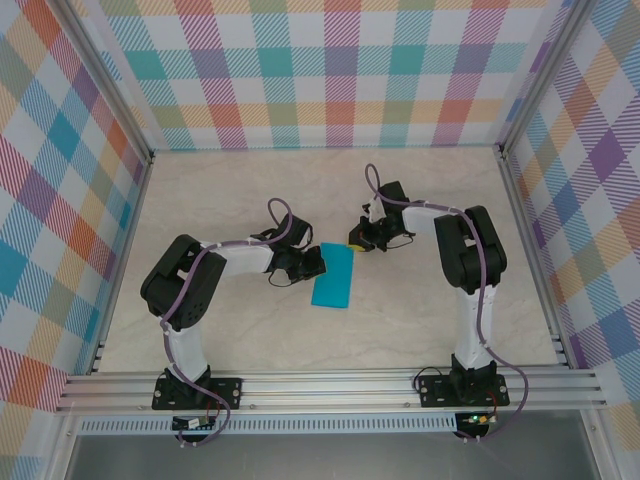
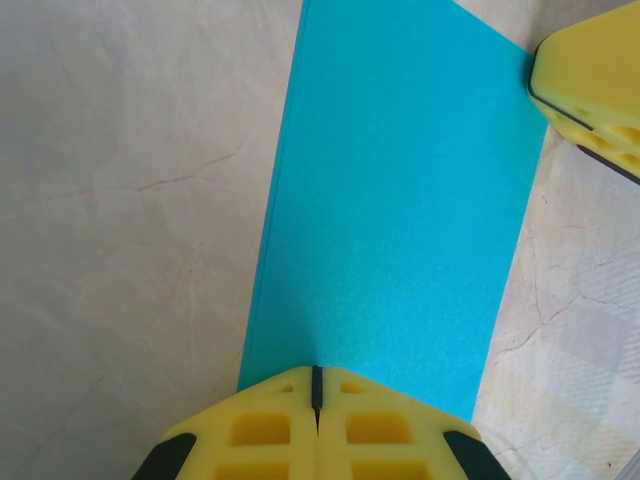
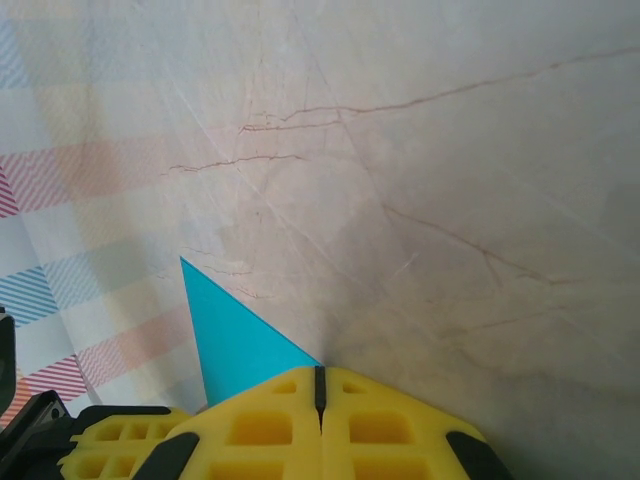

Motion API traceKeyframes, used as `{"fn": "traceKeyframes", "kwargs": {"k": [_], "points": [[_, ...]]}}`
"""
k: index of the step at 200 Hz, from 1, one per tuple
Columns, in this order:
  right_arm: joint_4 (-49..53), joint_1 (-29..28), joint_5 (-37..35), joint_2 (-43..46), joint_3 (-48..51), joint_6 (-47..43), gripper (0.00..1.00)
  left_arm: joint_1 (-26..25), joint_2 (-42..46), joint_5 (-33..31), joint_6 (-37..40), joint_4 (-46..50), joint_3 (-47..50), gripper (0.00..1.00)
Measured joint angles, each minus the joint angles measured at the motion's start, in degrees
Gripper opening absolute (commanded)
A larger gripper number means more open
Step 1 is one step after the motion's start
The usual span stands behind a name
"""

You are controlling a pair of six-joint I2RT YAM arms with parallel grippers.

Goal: Fold a paper plane with a square sheet of paper (pick it up from the middle)
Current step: Fold the square sheet of paper in half at the center of the table.

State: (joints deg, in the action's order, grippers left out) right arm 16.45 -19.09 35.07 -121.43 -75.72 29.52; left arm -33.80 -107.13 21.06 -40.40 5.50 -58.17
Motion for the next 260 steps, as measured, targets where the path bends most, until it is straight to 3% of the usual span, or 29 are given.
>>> {"fn": "traceKeyframes", "kwargs": {"k": [200, 260], "points": [[0.8, 0.9, -0.5, 0.5, 0.2, 1.2, 0.0, -0.1, 0.0, -0.2, 0.0, 0.1, -0.1, 0.0], [1.6, 0.8, -1.6, 12.5, 9.5, 2.2, 0.0, -0.1, 0.3, -0.2, -0.2, -1.3, 0.9, 0.0]]}}
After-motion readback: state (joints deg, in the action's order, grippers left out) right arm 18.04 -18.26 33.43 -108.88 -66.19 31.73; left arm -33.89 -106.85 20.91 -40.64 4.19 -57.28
